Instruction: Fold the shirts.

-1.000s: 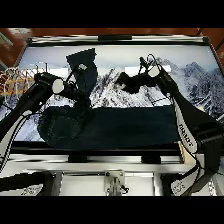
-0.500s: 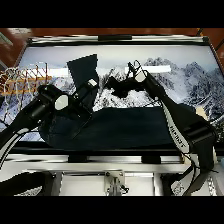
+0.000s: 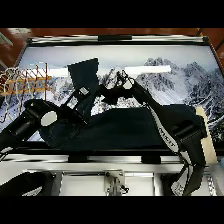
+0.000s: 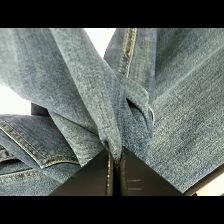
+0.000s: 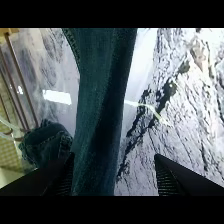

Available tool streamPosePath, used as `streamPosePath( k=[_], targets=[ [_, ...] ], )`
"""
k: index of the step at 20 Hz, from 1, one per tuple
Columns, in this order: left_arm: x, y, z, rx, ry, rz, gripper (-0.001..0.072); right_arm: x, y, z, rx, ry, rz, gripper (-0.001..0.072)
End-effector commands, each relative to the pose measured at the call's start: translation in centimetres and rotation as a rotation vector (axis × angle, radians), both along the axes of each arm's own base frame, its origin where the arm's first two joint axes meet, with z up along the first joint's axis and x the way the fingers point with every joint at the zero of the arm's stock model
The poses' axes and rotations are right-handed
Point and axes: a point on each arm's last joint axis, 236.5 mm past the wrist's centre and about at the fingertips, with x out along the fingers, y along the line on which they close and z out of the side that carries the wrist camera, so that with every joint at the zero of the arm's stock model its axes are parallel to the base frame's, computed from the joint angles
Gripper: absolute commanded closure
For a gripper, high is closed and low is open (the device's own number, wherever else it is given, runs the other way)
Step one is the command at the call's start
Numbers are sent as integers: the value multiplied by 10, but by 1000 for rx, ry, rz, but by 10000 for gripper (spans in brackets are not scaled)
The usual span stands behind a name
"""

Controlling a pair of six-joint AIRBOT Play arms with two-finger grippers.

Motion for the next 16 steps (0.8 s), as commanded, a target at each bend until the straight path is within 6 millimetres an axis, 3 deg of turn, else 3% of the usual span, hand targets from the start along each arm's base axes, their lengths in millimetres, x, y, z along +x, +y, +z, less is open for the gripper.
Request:
streamPosePath(
  k=[1, 2, 3, 4, 5, 6, 10, 13, 16],
  targets=[
    [3, -3, 11, -36, -46, 1, 629, 7, 16, 1, 32, 1, -82, 79],
    [5, -4, 14, -44, -61, -3, 629, 11, 18, 2, 38, -5, -110, 81],
    [7, -6, 16, -50, -74, -9, 629, 16, 19, 4, 46, -10, -138, 176],
    [8, -6, 17, -52, -78, -9, 629, 19, 19, 5, 52, -12, -160, 294],
    [8, -6, 17, -51, -78, -9, 629, 24, 17, 6, 54, -25, -176, 479],
    [9, -5, 17, -45, -83, -12, 629, 30, 14, 7, 55, -37, -192, 614],
    [28, 21, 17, -13, -114, 103, 629, 41, -11, 23, -18, -157, -138, 619],
    [57, 51, 24, -72, -145, 276, 629, 52, -44, 57, -113, -293, -111, 619],
    [81, 71, 22, -99, -175, 364, 629, 37, -63, 88, -164, -319, -52, 619]
  ],
)
